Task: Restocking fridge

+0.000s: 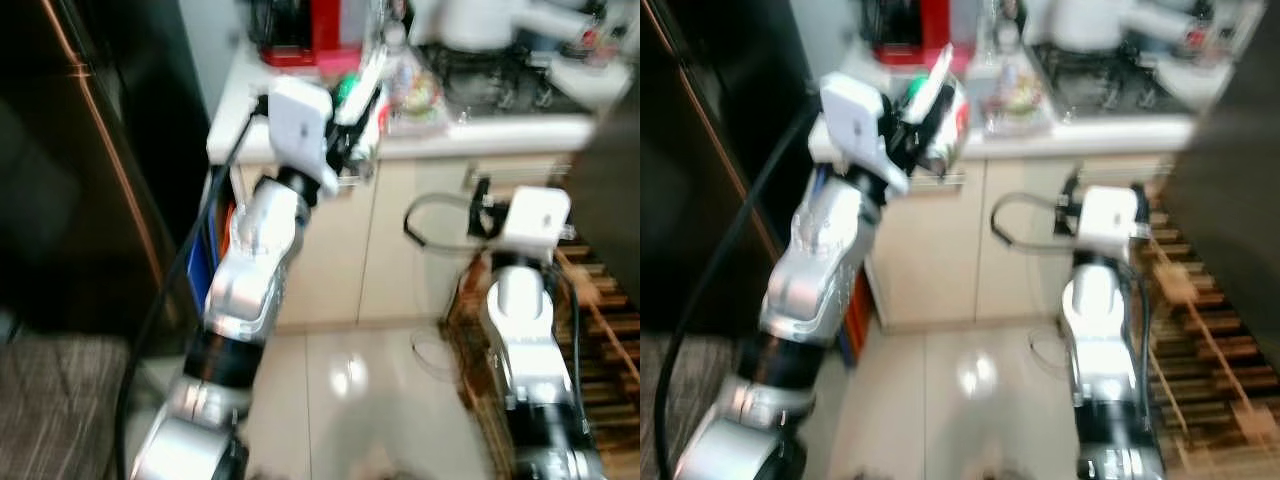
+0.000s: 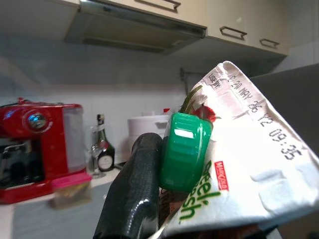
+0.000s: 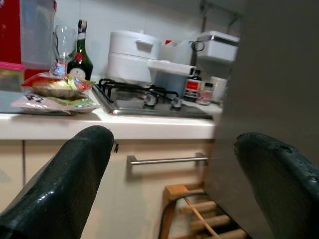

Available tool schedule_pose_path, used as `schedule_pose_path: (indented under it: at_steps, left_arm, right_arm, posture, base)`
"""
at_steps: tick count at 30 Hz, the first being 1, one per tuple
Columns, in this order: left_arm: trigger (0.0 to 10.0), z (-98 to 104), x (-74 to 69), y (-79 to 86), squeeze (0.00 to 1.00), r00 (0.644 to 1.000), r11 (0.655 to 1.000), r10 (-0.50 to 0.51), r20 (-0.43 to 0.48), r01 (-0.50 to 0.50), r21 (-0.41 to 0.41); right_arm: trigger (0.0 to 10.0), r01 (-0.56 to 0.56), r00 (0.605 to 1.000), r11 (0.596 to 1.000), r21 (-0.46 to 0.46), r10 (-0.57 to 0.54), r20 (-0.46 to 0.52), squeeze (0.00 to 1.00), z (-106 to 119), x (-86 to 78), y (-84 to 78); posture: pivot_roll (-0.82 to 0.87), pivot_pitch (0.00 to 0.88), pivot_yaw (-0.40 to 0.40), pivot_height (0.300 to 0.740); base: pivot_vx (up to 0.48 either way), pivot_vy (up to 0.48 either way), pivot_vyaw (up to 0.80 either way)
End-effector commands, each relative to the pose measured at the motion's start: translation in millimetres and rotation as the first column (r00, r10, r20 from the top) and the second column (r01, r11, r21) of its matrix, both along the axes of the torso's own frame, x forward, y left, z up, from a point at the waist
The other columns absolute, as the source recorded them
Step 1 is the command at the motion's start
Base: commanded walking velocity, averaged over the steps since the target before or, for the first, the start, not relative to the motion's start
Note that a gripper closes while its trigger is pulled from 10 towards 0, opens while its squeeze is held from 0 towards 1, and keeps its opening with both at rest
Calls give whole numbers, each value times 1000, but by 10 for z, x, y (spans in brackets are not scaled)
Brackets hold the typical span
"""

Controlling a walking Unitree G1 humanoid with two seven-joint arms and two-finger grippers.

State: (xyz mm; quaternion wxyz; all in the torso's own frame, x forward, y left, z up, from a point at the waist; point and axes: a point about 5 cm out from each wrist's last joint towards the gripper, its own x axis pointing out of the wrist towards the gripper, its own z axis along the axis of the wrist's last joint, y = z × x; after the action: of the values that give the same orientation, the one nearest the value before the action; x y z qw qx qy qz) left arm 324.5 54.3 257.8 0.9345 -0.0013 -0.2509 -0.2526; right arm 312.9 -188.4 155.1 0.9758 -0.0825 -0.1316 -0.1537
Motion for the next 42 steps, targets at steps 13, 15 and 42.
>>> schedule_pose_path:
  at_steps: [13,15,42]
  left_arm:
    - [10000,-176,28,86,0,996,999,35,-76,-36,-11]
    - [10000,-282,55,127,0,990,998,57,-130,-60,-14]
    - [10000,-731,45,172,0,955,993,117,-273,-115,23]
  right_arm:
    - [10000,-33,999,999,-18,33,-10,0,-9,18,32]
    - [10000,-34,999,999,-19,34,-20,0,-34,9,24]
    - [10000,-71,993,997,-5,71,-90,0,-207,-17,103]
  posture:
    - [-131,0,31,740]
    - [-131,0,33,740]
    - [-114,0,38,740]
  base:
    - [-119,-27,0]
    - [0,-392,0]
    - [201,-406,0]
